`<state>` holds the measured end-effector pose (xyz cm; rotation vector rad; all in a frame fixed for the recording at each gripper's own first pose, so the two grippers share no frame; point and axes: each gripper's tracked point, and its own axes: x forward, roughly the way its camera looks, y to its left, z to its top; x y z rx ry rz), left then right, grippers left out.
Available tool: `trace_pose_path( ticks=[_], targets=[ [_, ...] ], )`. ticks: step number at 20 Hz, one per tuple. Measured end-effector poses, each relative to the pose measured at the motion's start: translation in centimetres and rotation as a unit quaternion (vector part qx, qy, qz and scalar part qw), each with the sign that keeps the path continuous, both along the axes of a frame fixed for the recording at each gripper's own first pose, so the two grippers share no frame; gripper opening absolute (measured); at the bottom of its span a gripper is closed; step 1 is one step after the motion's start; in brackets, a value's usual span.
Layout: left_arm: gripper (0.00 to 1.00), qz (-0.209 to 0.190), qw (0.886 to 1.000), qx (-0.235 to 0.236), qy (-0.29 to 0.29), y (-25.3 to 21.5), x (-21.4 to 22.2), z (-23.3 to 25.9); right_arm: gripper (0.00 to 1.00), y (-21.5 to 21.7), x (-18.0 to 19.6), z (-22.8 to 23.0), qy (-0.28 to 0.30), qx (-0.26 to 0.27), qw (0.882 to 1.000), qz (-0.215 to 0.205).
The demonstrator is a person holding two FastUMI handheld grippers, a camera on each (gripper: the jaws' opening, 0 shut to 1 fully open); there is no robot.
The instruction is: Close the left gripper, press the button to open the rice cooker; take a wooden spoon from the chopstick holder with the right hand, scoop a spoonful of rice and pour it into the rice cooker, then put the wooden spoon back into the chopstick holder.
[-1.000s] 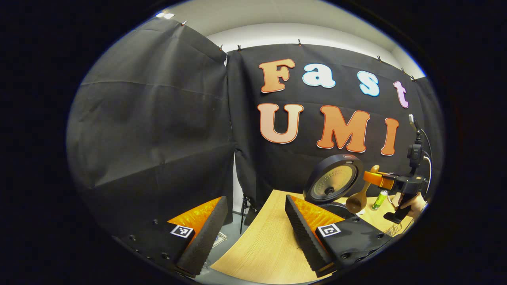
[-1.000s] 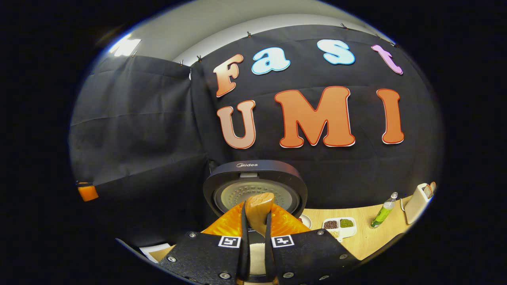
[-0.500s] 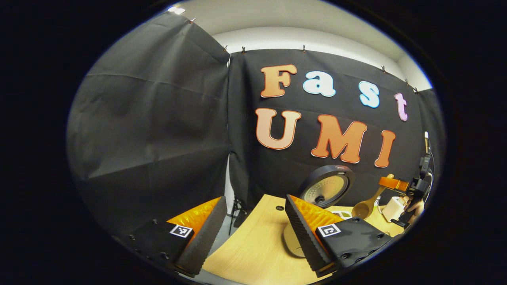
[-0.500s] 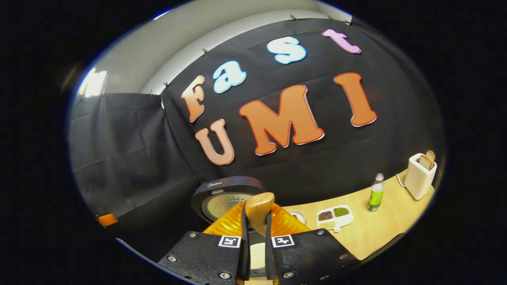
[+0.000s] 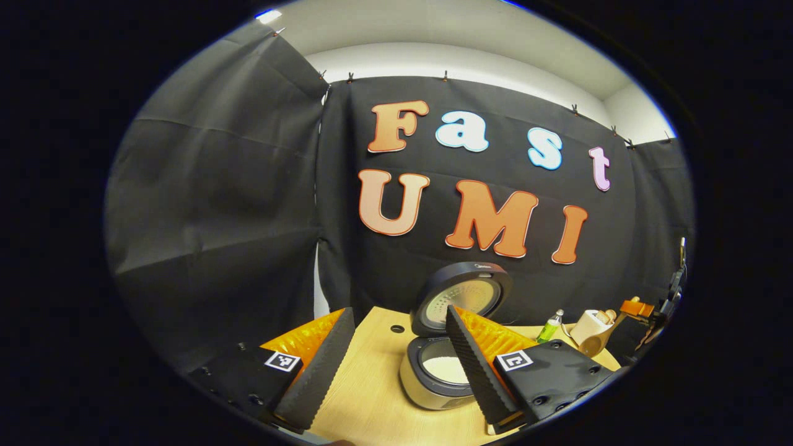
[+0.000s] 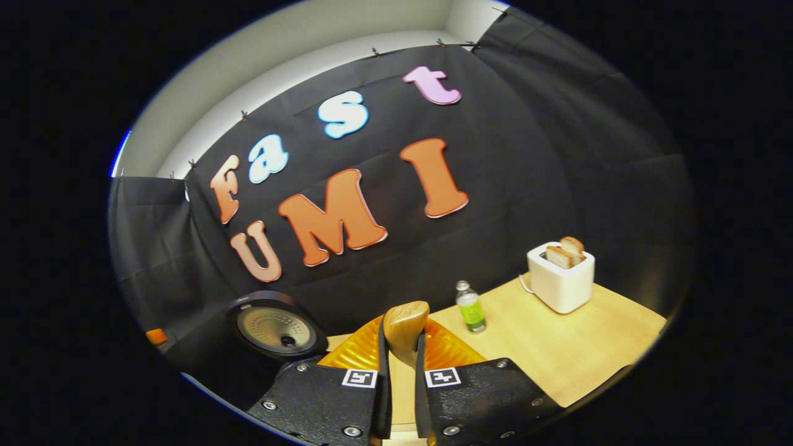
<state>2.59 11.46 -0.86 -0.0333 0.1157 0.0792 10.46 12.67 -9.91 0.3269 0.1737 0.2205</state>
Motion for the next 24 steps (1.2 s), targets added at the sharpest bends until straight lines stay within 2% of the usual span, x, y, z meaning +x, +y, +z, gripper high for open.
trace_pose_path(
  ticks=[3, 9, 13, 16, 18, 20, 23, 24],
  targets=[
    [0.97, 0.003, 1.000, 0.014, -0.006, -1.0, 0.1, 0.3, 0.14, -4.2, -0.3, -3.9, 0.029, 0.000, 0.999, -0.028],
    [0.98, 0.011, 1.000, 0.023, -0.001, -2.5, -0.9, 0.5, 0.14, -6.9, 0.6, -12.1, 0.098, 0.008, 0.994, -0.042],
    [0.98, 0.025, 0.999, 0.048, 0.004, -2.7, -1.6, 0.7, 0.15, -7.3, 1.6, -14.3, 0.118, 0.043, 0.991, -0.039],
    [0.97, 0.030, 0.998, 0.047, 0.004, -3.1, -1.9, 1.0, 0.15, -7.8, 1.7, -16.4, 0.131, 0.041, 0.990, -0.031],
    [0.97, 0.033, 0.998, 0.050, 0.007, -3.5, -2.2, 0.7, 0.18, -8.6, 1.9, -16.3, 0.133, 0.057, 0.989, -0.038],
    [0.97, 0.036, 0.998, 0.055, 0.010, -3.8, -2.4, 0.5, 0.25, -10.8, 1.7, -17.3, 0.157, 0.035, 0.985, -0.063],
    [0.99, 0.034, 0.998, 0.051, 0.011, -5.0, -2.3, 0.5, 0.64, -14.0, 1.4, -15.3, 0.153, -0.014, 0.985, -0.082],
    [0.97, 0.031, 0.998, 0.049, 0.012, -5.5, -2.0, 0.4, 0.72, -14.7, 0.9, -14.0, 0.150, -0.026, 0.985, -0.085]
  ],
)
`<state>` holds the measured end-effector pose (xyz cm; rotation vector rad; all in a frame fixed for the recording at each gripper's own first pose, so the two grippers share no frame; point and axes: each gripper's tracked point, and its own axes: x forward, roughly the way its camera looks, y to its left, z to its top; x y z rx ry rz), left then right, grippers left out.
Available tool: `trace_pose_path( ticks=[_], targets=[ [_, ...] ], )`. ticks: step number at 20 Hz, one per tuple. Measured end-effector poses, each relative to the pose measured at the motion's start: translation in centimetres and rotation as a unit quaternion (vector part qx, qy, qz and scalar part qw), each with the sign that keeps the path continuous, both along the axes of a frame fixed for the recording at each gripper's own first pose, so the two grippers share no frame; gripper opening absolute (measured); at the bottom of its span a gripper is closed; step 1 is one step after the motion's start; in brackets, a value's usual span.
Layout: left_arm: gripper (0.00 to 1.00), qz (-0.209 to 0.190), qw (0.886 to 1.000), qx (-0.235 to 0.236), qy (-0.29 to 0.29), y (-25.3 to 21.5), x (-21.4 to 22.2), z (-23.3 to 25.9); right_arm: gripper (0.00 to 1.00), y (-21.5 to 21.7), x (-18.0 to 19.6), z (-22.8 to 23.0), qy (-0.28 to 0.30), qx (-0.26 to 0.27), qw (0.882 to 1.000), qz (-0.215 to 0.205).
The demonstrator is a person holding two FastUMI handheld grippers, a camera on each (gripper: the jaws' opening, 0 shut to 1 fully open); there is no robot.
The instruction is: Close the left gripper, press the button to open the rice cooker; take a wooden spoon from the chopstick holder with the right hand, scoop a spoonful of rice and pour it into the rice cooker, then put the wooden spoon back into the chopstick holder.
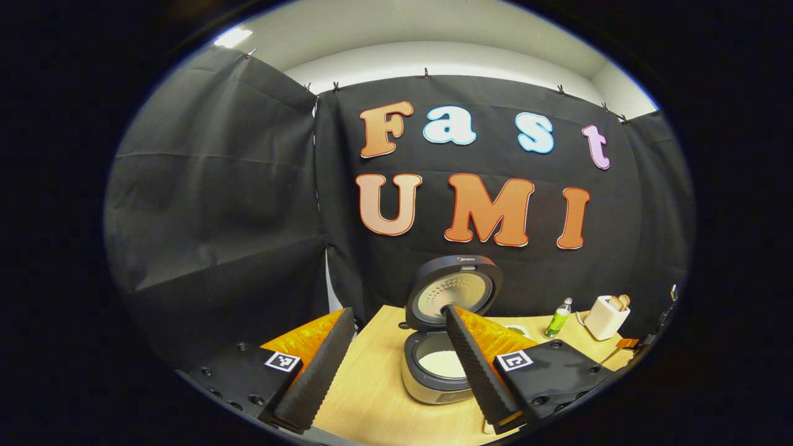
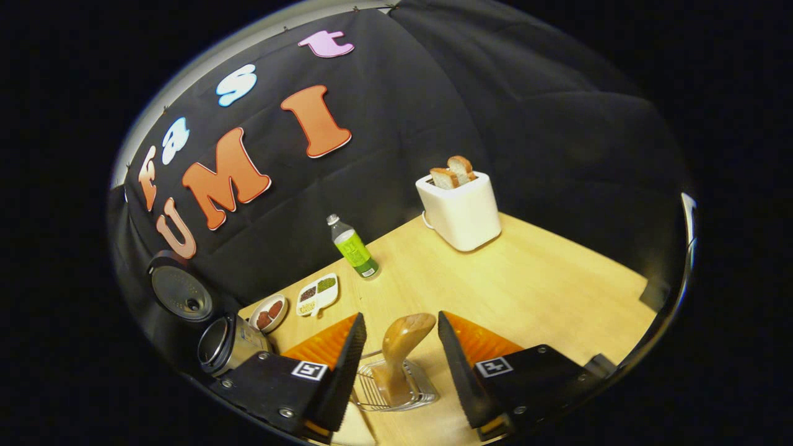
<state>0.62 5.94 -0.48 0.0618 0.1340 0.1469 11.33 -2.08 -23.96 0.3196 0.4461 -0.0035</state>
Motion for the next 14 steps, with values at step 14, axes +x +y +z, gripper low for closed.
trace_pose_path(
  ticks=[14],
  targets=[
    [0.96, -0.090, 0.996, -0.016, -0.011, -11.0, 16.9, 5.8, 0.95, -7.1, -5.2, 18.2, -0.107, -0.167, 0.980, 0.017]
  ],
)
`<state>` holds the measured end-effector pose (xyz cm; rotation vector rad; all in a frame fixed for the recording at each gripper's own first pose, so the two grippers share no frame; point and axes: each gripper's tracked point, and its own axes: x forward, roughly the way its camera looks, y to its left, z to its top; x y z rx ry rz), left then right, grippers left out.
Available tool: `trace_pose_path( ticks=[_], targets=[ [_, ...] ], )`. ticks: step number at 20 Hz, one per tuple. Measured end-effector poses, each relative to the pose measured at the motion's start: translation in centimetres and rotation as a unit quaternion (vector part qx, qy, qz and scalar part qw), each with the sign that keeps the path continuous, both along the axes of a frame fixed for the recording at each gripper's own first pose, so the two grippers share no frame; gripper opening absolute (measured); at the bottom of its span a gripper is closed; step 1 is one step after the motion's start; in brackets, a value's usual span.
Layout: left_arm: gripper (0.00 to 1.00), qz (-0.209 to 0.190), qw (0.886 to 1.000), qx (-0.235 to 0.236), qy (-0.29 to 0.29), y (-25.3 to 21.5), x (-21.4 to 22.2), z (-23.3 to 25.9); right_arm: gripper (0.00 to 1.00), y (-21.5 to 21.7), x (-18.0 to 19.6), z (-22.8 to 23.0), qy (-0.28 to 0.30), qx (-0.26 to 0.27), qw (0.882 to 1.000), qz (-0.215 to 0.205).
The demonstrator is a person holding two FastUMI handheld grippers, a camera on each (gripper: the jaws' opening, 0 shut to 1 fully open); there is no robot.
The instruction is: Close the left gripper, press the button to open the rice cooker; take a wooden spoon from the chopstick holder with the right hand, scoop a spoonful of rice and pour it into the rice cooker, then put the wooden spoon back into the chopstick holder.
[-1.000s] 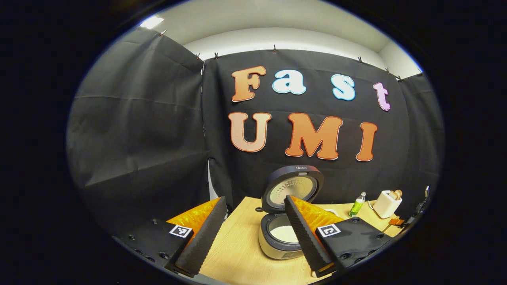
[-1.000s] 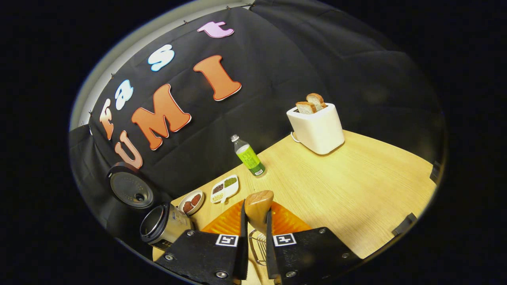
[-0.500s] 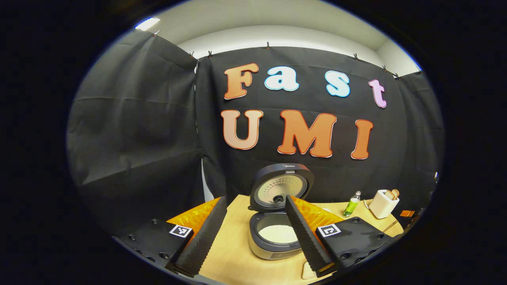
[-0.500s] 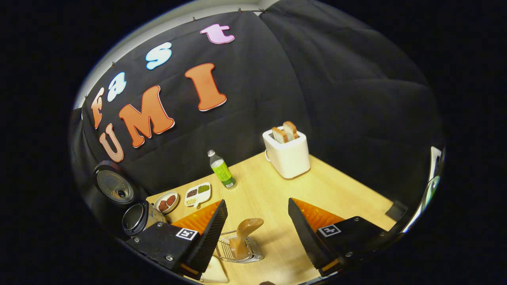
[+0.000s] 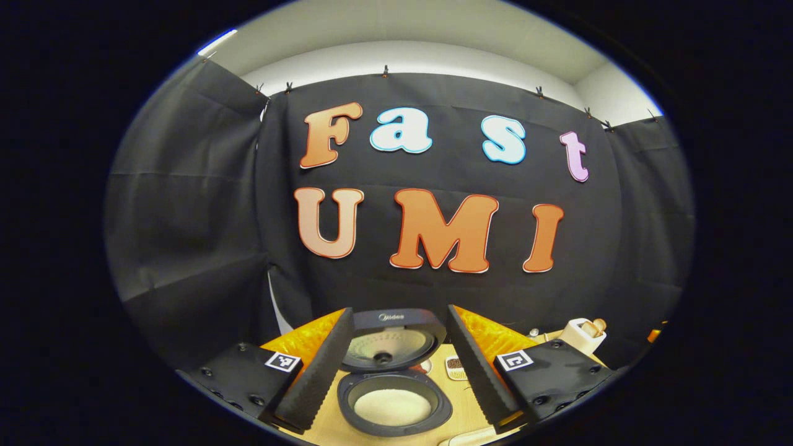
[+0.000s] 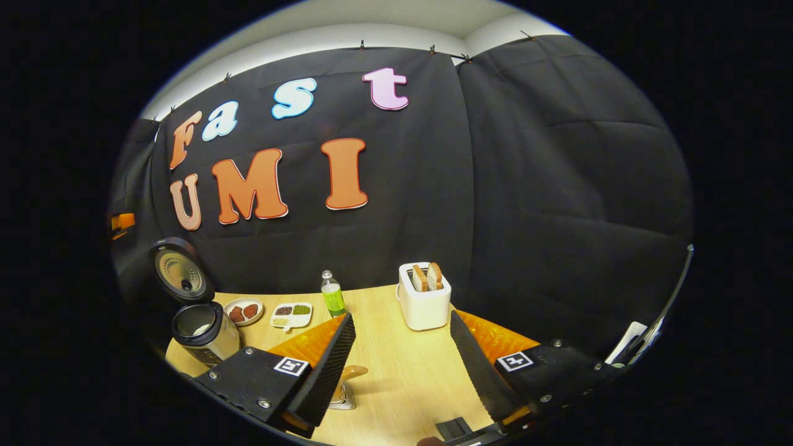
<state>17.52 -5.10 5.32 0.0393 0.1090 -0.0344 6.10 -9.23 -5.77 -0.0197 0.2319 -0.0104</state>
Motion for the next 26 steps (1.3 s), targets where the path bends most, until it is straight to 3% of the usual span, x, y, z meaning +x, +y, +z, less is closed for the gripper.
trace_pose_path(
  ticks=[4, 7, 9, 13, 17, 21, 26],
  targets=[
    [0.97, 0.013, 1.000, 0.011, 0.017, 0.3, 8.0, -0.1, 0.95, -1.2, -1.6, 0.6, 0.000, -0.007, 1.000, -0.010],
    [0.97, 0.039, 0.996, 0.036, 0.065, 1.5, 13.1, -3.5, 0.95, -1.7, -2.4, 0.1, 0.014, -0.010, 1.000, -0.022],
    [0.99, 0.033, 0.994, 0.027, 0.102, 1.3, 14.6, -6.5, 0.95, -1.8, -2.8, 0.2, 0.016, -0.010, 1.000, -0.025],
    [0.98, 0.059, 0.987, 0.035, 0.145, 3.3, 15.9, -10.5, 0.95, -1.9, -3.4, 0.8, 0.016, -0.004, 0.999, -0.029],
    [0.99, 0.040, 0.992, 0.028, 0.118, 2.4, 13.4, -10.7, 0.95, -1.3, -3.2, 0.9, 0.015, 0.005, 1.000, -0.022],
    [0.99, 0.030, 0.991, 0.018, 0.131, 1.3, 7.9, -13.5, 0.95, 1.0, -2.3, 0.0, 0.026, 0.020, 0.999, 0.008],
    [1.00, 0.046, 0.983, 0.018, 0.179, 0.7, -0.7, -23.7, 0.95, 4.4, -0.7, -1.5, 0.046, 0.040, 0.997, 0.056]
  ],
)
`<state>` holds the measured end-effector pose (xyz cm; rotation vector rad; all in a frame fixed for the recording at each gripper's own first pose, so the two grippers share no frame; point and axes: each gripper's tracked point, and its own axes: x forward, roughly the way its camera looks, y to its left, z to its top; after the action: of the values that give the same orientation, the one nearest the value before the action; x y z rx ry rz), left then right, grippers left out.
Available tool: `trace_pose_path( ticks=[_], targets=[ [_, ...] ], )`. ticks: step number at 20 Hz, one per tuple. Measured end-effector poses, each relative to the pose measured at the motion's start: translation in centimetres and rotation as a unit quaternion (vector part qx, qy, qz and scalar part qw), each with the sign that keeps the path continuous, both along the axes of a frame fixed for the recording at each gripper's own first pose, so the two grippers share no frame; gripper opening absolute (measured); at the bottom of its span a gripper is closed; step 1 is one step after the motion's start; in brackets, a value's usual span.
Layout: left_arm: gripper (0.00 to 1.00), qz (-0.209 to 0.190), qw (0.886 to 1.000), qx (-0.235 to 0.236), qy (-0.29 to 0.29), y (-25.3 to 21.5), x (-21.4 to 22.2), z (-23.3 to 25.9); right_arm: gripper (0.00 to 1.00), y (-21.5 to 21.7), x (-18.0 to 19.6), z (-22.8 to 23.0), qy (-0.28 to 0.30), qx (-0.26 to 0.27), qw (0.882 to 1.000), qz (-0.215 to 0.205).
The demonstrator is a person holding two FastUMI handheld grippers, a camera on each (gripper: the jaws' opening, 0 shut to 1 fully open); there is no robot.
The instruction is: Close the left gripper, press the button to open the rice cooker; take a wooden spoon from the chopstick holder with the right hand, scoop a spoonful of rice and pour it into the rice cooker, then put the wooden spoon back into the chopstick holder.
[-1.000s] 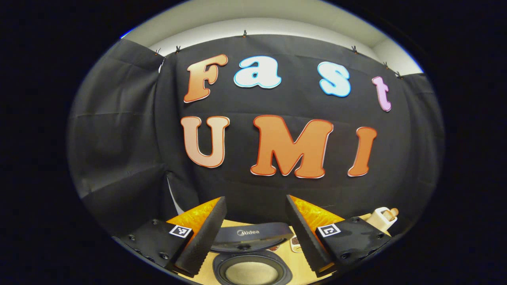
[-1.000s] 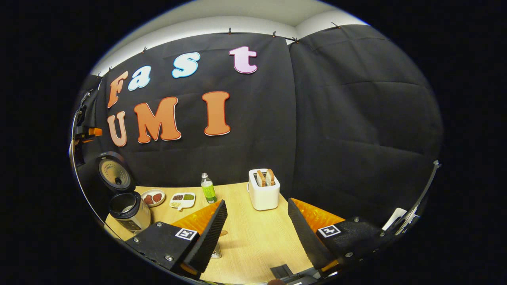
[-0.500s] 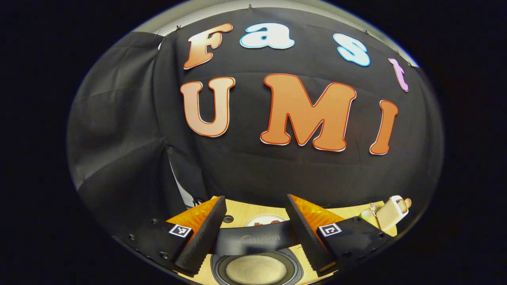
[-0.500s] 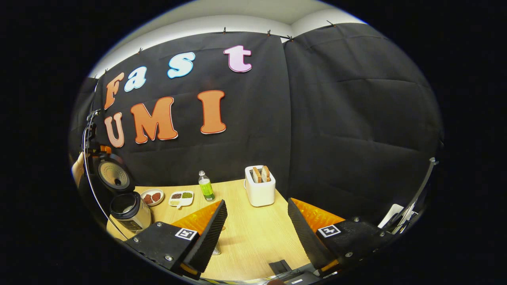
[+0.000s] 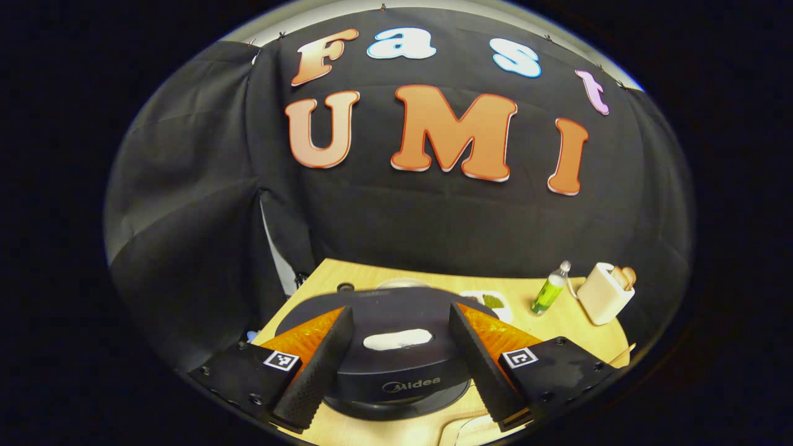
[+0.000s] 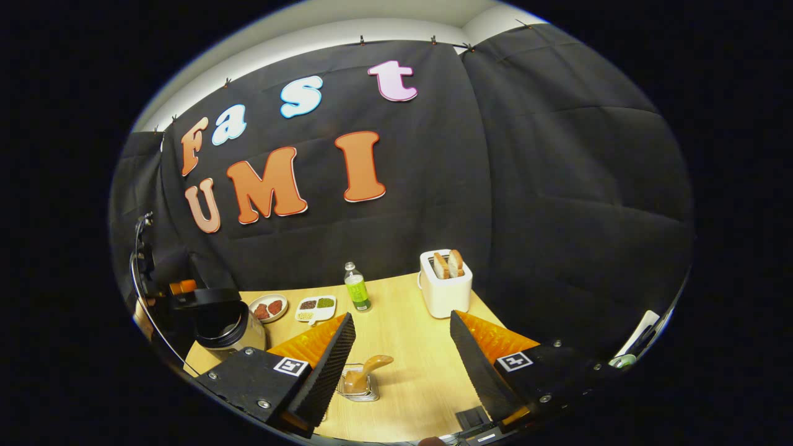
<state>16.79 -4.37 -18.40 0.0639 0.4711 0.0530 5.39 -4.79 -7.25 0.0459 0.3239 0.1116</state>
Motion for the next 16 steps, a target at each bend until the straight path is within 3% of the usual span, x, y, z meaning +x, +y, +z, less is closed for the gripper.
trace_pose_path(
  ticks=[4, 7, 8, 13, 15, 16],
  targets=[
    [0.94, 0.001, 0.999, 0.034, -0.011, 0.0, -2.3, -4.2, 0.95, 2.2, 0.4, -1.1, 0.013, -0.005, 0.999, 0.034],
    [1.00, 0.018, 0.999, 0.034, 0.006, 0.5, -3.2, -6.8, 0.95, 2.9, 0.4, -1.9, 0.025, -0.004, 0.999, 0.046],
    [1.00, 0.015, 0.999, 0.046, -0.025, 0.5, -2.5, -5.9, 0.95, 2.8, 0.3, -2.3, 0.028, -0.005, 0.998, 0.048],
    [0.96, 0.004, 0.999, 0.040, -0.030, 0.3, -2.9, -7.2, 0.95, 2.7, 0.2, -4.2, 0.045, -0.008, 0.998, 0.048],
    [1.00, -0.006, 0.998, 0.048, -0.029, 0.3, -2.8, -6.9, 0.95, 2.5, 0.2, -4.6, 0.045, -0.013, 0.998, 0.045],
    [0.96, -0.004, 0.999, 0.043, -0.028, 0.2, -2.6, -6.8, 0.95, 2.6, 0.2, -4.5, 0.040, -0.016, 0.998, 0.045]
  ],
)
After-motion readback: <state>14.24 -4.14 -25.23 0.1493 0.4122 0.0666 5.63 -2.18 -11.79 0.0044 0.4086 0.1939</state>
